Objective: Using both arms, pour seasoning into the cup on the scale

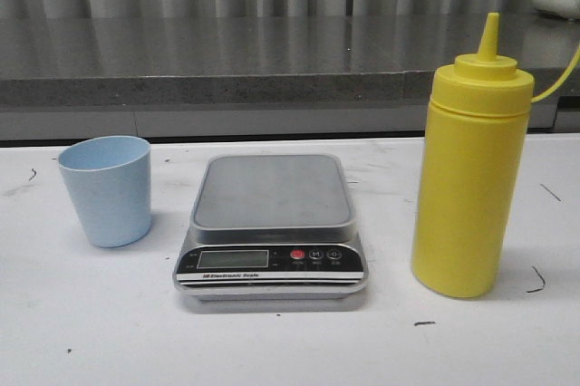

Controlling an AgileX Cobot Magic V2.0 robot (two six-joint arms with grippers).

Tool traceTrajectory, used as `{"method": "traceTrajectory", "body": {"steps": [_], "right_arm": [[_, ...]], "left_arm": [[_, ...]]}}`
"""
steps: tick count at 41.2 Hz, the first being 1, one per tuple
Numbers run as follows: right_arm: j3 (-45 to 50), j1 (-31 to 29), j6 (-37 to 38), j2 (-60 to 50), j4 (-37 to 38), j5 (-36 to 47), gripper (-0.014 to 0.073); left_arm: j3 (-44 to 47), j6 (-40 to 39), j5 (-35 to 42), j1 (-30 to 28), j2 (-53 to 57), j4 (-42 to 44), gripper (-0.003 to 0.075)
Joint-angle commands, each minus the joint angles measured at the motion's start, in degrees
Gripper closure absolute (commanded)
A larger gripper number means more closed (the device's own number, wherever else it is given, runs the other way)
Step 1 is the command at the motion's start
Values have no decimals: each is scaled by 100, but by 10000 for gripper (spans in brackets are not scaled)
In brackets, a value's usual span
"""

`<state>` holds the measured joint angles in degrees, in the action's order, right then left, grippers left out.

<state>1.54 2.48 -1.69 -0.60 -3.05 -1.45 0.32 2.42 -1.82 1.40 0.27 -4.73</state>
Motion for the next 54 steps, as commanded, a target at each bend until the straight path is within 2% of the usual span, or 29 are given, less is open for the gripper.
{"method": "traceTrajectory", "body": {"steps": [1, 7, 13, 19, 25, 32, 39, 54], "right_arm": [[-38, -18, -44, -95, 58, 769, 660], [-435, -18, -44, -95, 91, 714, 660], [-1371, -18, -44, -41, 112, -355, 660], [-2435, -18, -44, 367, 112, -1320, 660], [-3396, -18, -44, 965, 112, -2167, 660], [-3984, -18, -44, 1677, 117, -2825, 660], [-3985, -18, -44, 2139, 163, -3336, 660], [-3979, -18, -44, 2510, 162, -3734, 660]], "left_arm": [[131, -35, 633, 48, 92, 4, 740], [-205, -35, 834, 48, 92, -228, 740], [-1076, -35, 484, 48, 57, -297, 740], [-2202, -35, -243, 48, -300, -321, 740], [-3282, -35, -1348, 48, -977, -469, 740], [-4212, -35, -2688, 48, -1789, -469, 740], [-4237, -35, -3113, 48, -2275, -469, 740], [-3926, -35, -3194, 48, -2672, -469, 740]]}}
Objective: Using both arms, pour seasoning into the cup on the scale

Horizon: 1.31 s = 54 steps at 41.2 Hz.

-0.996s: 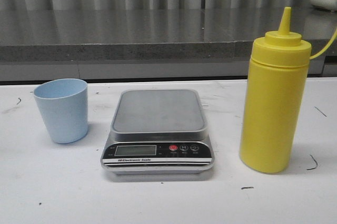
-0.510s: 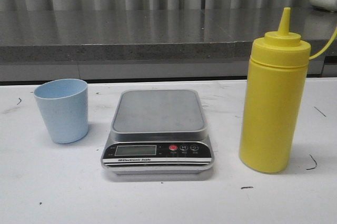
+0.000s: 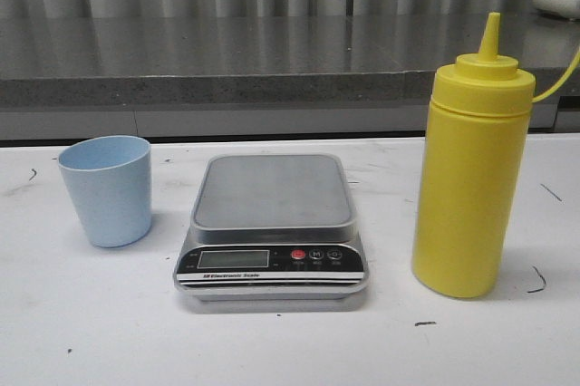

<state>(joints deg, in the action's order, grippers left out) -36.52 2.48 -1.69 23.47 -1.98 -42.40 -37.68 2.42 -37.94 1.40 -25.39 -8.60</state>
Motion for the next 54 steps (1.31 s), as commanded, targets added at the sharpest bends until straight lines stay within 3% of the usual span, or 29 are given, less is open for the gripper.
{"method": "traceTrajectory", "body": {"steps": [1, 9, 13, 18, 23, 25, 28, 47, 54], "right_arm": [[-173, -18, -44, 104, 56, 354, 660], [-173, -18, -44, 109, 62, 312, 611], [-173, -18, -44, 109, 62, 212, 448], [-173, -18, -44, 109, 62, 99, 193], [-173, -18, -44, 109, 62, 0, 57], [-173, -18, -44, 109, 62, -11, 51], [-173, -18, -44, 109, 62, -29, 52], [-173, -18, -44, 109, 62, -35, 52], [-173, -18, -44, 109, 62, -35, 52]], "left_arm": [[-115, -35, 418, 48, -106, -82, 740], [-61, -35, 419, 48, -106, -82, 739], [-61, -35, 419, 48, -106, -82, 715], [-61, -35, 440, 48, -106, -82, 564], [-86, -35, 464, 48, -129, -82, 310], [-111, -21, 464, 48, -205, -82, 237], [-228, 20, 366, 48, -394, -82, 193], [-1716, 772, -361, 89, -2974, -575, 196], [-2203, 849, -398, 493, -3878, -563, 196]]}}
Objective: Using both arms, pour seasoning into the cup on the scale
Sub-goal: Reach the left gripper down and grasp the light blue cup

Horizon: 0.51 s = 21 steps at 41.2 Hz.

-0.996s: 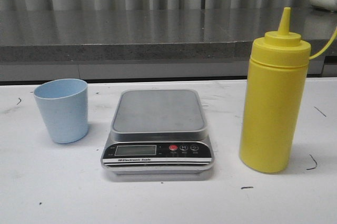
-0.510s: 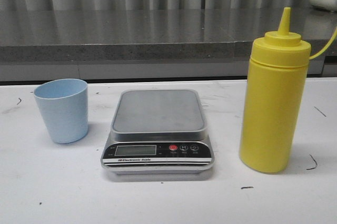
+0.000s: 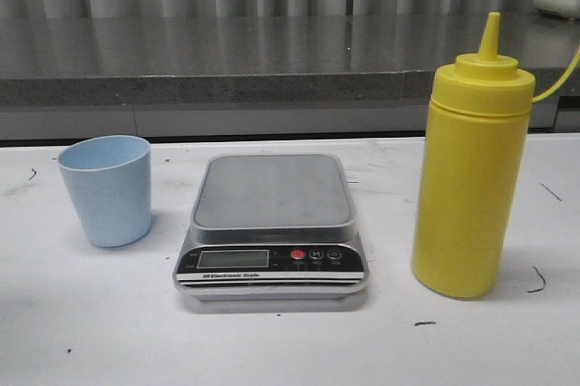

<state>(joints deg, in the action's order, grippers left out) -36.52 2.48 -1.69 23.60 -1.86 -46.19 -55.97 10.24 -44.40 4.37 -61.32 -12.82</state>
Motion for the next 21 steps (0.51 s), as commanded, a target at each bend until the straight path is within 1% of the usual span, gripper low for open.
{"method": "traceTrajectory", "body": {"steps": [1, 8, 12, 21], "right_arm": [[-173, -18, -44, 96, 50, 345, 52], [-173, -18, -44, 96, 50, 345, 52], [-173, -18, -44, 96, 50, 345, 52], [-173, -18, -44, 96, 50, 345, 52]], "left_arm": [[-450, 103, 247, 279, -397, -142, 196], [-954, 106, 20, 716, -1348, -120, 196], [-1233, 106, -92, 868, -1820, -55, 199], [-1778, 106, -290, 990, -2822, 50, 270]]}}
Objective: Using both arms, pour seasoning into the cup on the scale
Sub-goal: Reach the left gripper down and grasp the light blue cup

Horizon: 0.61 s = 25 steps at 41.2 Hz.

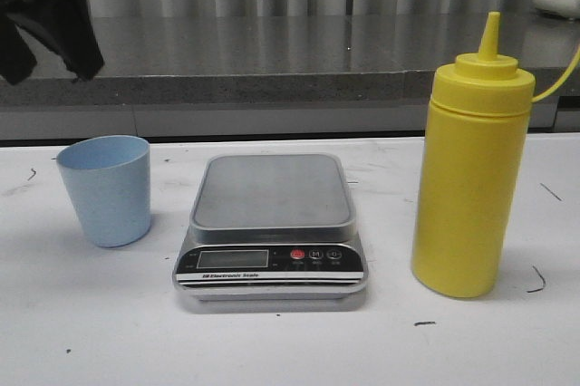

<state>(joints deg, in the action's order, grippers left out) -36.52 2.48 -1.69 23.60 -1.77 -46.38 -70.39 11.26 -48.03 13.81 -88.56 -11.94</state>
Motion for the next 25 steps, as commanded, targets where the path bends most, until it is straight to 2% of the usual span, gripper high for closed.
{"method": "traceTrajectory", "body": {"steps": [1, 8, 14, 25], "right_arm": [[-173, -18, -44, 96, 41, 364, 52], [-173, -18, -44, 96, 41, 364, 52], [-173, -18, -44, 96, 41, 364, 52], [-173, -18, -44, 96, 41, 358, 52]], "left_arm": [[-371, 4, 42, 47, -182, -21, 276], [-551, -6, 16, 47, -713, 224, 281], [-574, -354, 48, 47, -1013, 743, 281], [-574, -368, 345, 47, -1281, 532, 282]]}}
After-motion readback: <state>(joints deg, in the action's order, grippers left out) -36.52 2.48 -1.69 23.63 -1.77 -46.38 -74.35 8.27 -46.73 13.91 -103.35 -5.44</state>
